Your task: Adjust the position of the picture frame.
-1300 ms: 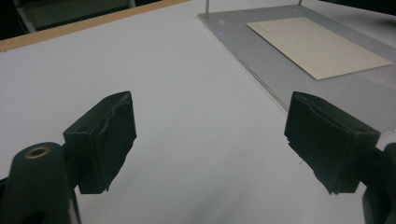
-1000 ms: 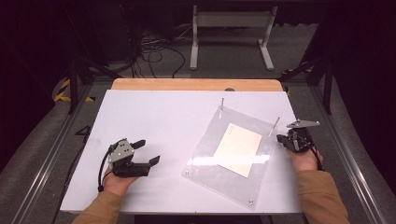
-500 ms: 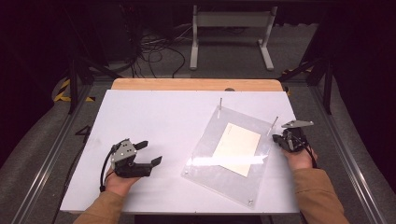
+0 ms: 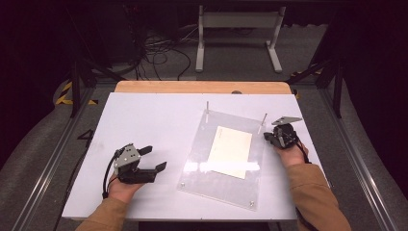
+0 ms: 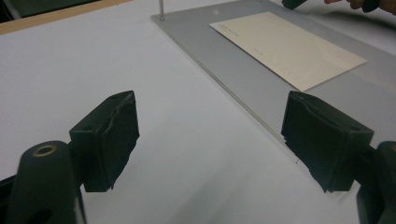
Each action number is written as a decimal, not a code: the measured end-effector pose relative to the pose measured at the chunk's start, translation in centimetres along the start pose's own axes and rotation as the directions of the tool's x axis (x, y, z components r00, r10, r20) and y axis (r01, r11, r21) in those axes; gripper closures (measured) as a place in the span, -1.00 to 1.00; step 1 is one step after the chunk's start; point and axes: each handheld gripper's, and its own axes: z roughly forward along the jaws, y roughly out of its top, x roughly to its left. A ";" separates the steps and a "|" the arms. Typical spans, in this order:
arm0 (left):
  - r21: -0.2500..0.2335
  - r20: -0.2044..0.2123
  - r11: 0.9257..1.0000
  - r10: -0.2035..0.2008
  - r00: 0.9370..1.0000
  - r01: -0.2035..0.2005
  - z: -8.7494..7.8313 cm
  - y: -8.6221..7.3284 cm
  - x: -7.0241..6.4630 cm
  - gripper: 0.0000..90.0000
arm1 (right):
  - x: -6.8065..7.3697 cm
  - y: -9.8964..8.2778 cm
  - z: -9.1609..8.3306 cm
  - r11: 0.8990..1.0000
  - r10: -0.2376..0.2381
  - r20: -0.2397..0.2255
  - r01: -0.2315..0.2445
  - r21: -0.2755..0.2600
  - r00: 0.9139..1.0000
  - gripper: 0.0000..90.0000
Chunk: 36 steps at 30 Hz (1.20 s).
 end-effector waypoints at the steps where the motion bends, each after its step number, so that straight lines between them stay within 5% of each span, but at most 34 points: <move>1: 0.000 0.000 1.000 0.002 1.000 -0.002 0.0 0.0 0.0 -0.57 | 0.2 0.3 0.3 1.000 -0.007 -0.006 0.007 0.000 1.000 1.00; 19: 0.006 0.009 1.000 0.005 1.000 -0.005 0.1 0.0 0.0 -0.57 | 3.8 4.0 3.8 0.992 -0.124 -0.117 0.122 -0.019 0.985 1.00; 31: 0.017 0.031 1.000 0.013 0.999 -0.014 0.6 0.0 -0.2 -0.57 | 4.8 4.6 4.5 0.988 -0.153 -0.142 0.150 -0.034 0.978 1.00; 36: 0.013 0.030 1.000 0.019 0.999 -0.020 0.5 0.1 -0.2 -0.57 | 5.0 4.8 4.5 0.978 -0.208 -0.124 0.206 -0.030 0.970 0.99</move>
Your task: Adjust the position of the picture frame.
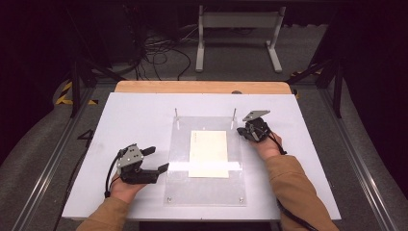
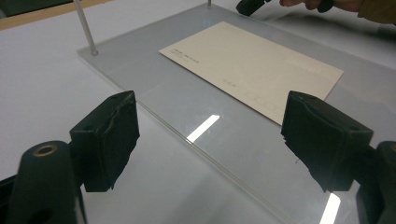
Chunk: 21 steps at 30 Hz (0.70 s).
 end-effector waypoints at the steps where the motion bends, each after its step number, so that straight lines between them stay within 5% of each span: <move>1: 0.000 0.000 1.000 0.000 1.000 0.000 0.0 0.0 0.0 -0.57 | 0.0 0.1 0.0 1.000 -0.002 0.007 0.002 0.000 1.000 0.99; 13: -0.010 -0.014 1.000 -0.026 1.000 0.026 -1.0 -0.6 0.5 -0.57 | -1.4 2.5 0.9 0.992 0.067 0.077 -0.058 -0.113 0.995 0.49; 21: -0.008 -0.022 0.999 -0.039 0.999 0.039 -1.2 -1.0 0.8 -0.57 | -2.7 4.4 1.7 0.991 0.075 0.049 -0.069 -0.111 0.996 0.73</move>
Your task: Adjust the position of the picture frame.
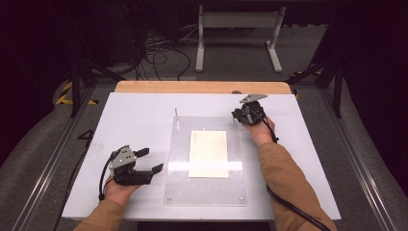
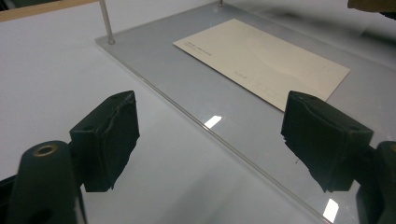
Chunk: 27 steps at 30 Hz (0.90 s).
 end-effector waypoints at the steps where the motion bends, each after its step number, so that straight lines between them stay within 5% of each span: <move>1: 0.001 0.000 1.000 0.001 1.000 -0.001 0.0 0.0 0.0 -0.57 | 0.0 0.1 0.2 1.000 -0.003 -0.012 0.003 0.000 1.000 0.81; 9: 0.001 0.003 1.000 -0.002 1.000 0.002 -0.1 0.0 0.1 -0.57 | 0.5 0.3 0.0 0.998 -0.062 -0.025 0.063 0.016 0.998 0.88; 27: 0.002 0.016 1.000 -0.001 1.000 0.001 0.4 0.2 -0.2 -0.57 | 2.2 -0.3 -0.6 0.993 -0.118 -0.113 0.118 -0.011 0.987 0.88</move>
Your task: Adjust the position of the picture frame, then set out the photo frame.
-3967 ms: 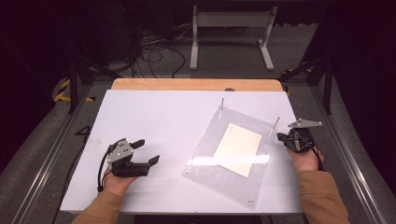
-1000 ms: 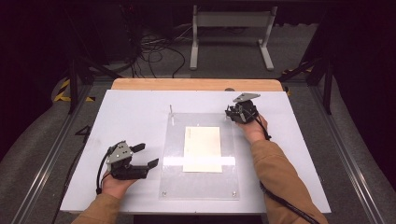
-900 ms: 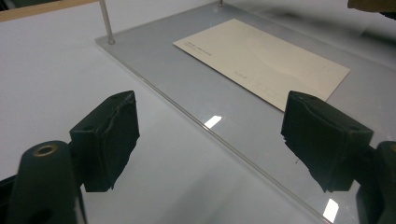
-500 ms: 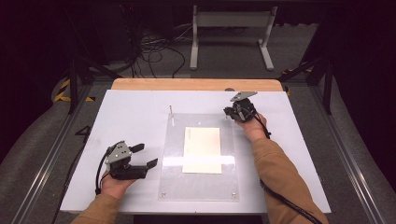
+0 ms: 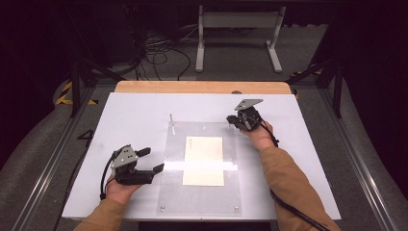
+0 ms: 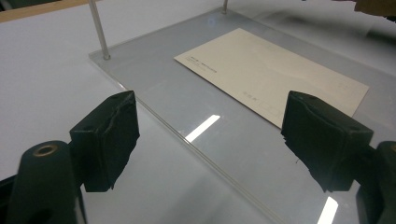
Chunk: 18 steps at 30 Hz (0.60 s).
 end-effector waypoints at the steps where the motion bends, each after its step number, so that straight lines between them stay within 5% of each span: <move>1: 0.002 -0.003 1.000 0.002 1.000 -0.002 0.0 0.0 0.0 -0.57 | 0.0 0.0 0.0 1.000 0.004 0.000 -0.004 -0.002 1.000 0.88; 8: 0.003 -0.002 1.000 0.014 1.000 -0.014 -0.5 0.1 -0.2 -0.57 | 0.3 0.0 -0.3 1.000 -0.005 0.032 0.005 0.000 0.999 0.78; 11: 0.017 0.005 1.000 0.011 1.000 -0.011 -0.9 0.4 -0.7 -0.58 | 0.3 -0.2 -0.7 0.999 0.038 0.065 -0.037 -0.022 0.997 0.41; 18: 0.067 0.016 0.997 0.041 0.999 -0.042 -1.6 0.9 -2.7 -0.58 | 1.0 -0.4 -1.1 0.991 0.105 0.090 -0.096 -0.098 0.990 0.27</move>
